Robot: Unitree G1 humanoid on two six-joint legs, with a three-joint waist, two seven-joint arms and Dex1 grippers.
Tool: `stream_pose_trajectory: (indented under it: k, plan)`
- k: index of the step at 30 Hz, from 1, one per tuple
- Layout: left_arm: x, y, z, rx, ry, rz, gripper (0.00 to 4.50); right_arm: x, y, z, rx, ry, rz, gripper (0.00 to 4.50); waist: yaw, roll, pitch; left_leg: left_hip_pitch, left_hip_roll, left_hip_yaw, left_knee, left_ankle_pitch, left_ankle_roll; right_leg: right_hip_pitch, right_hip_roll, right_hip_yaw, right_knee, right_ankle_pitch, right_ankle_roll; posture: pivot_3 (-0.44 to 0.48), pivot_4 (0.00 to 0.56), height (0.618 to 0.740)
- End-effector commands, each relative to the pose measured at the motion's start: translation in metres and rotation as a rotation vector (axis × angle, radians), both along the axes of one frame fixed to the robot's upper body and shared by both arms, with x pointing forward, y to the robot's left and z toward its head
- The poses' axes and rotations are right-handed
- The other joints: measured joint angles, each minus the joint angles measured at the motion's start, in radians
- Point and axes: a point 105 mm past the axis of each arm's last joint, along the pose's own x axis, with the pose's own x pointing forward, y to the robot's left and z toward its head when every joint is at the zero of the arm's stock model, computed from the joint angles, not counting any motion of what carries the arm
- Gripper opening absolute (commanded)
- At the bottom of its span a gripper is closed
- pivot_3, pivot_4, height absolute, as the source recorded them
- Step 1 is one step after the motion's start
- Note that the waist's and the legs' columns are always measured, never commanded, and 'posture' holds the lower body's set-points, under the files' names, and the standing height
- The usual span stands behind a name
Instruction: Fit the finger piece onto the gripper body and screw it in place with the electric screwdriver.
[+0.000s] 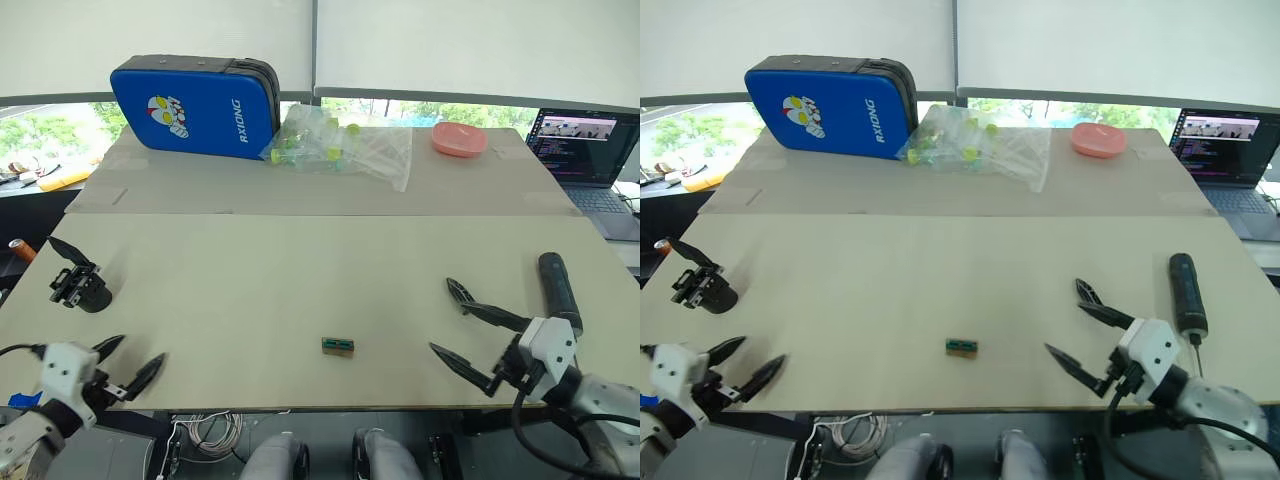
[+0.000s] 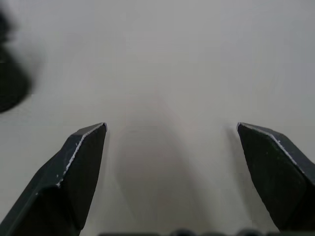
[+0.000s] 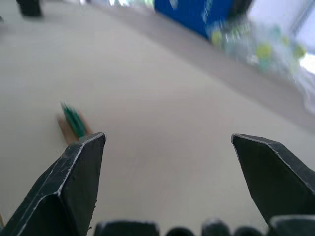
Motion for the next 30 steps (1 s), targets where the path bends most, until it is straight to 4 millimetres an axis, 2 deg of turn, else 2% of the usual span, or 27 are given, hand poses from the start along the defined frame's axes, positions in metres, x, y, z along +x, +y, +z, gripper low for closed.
stream_pose_trajectory:
  k: [1, 5, 8, 12, 16, 23, 30]
  plan:
    - [-0.019, 0.03, 0.004, -0.028, -0.035, 0.188, 4.47, -0.01, 0.019, 0.011, -0.018, -0.113, 0.116, 4.5, 0.001, -0.001, 0.0, 0.0, 0.0, 0.0, 0.0, 0.0, 0.0, 0.0, 0.0, 0.0, 0.0, 0.0, 0.0, 0.0, 0.15, 0.74]
    - [-0.032, 0.046, 0.003, -0.067, -0.062, 0.321, 4.47, -0.013, 0.027, 0.006, -0.048, -0.158, 0.174, 4.5, 0.005, -0.005, 0.0, 0.001, -0.001, 0.0, 0.002, -0.001, 0.002, 0.0, 0.0, 0.0, -0.002, -0.002, -0.002, 0.0, 0.15, 0.74]
    - [-0.028, 0.052, 0.008, -0.076, -0.093, 0.38, 4.47, -0.013, 0.029, 0.008, -0.019, -0.168, 0.188, 4.5, 0.007, -0.009, 0.001, 0.001, -0.001, 0.0, 0.002, -0.001, 0.002, 0.001, 0.0, 0.0, -0.001, -0.002, -0.002, 0.0, 0.15, 0.74]
    - [-0.01, 0.047, 0.011, -0.057, -0.095, 0.374, 4.47, -0.01, 0.029, 0.009, 0.001, -0.163, 0.196, 4.5, 0.007, -0.009, 0.001, 0.003, -0.001, 0.0, 0.002, -0.001, 0.001, 0.002, 0.0, 0.0, 0.0, -0.002, -0.002, 0.0, 0.15, 0.74]
    - [0.019, 0.041, 0.016, -0.03, -0.091, 0.37, 4.47, -0.008, 0.03, 0.007, 0.005, -0.158, 0.198, 4.5, 0.005, -0.01, 0.0, 0.003, -0.001, 0.0, 0.002, 0.0, 0.0, 0.001, 0.0, 0.0, 0.001, 0.0, 0.0, 0.0, 0.15, 0.74]
    - [0.051, 0.049, 0.01, -0.041, -0.029, 0.43, 4.47, -0.006, 0.03, 0.007, 0.012, -0.167, 0.183, 4.5, 0.002, -0.01, 0.0, 0.002, -0.001, 0.0, 0.002, 0.0, -0.001, 0.001, 0.0, 0.0, 0.001, 0.003, 0.002, 0.0, 0.15, 0.74]
    - [0.086, 0.05, 0.015, 0.043, -0.038, 0.364, 4.47, -0.006, 0.025, 0.007, 0.005, -0.173, 0.166, 4.5, 0.006, -0.009, 0.0, 0.002, -0.001, 0.0, 0.001, 0.0, -0.004, 0.001, 0.0, -0.001, 0.001, 0.004, 0.0, 0.0, 0.15, 0.74]
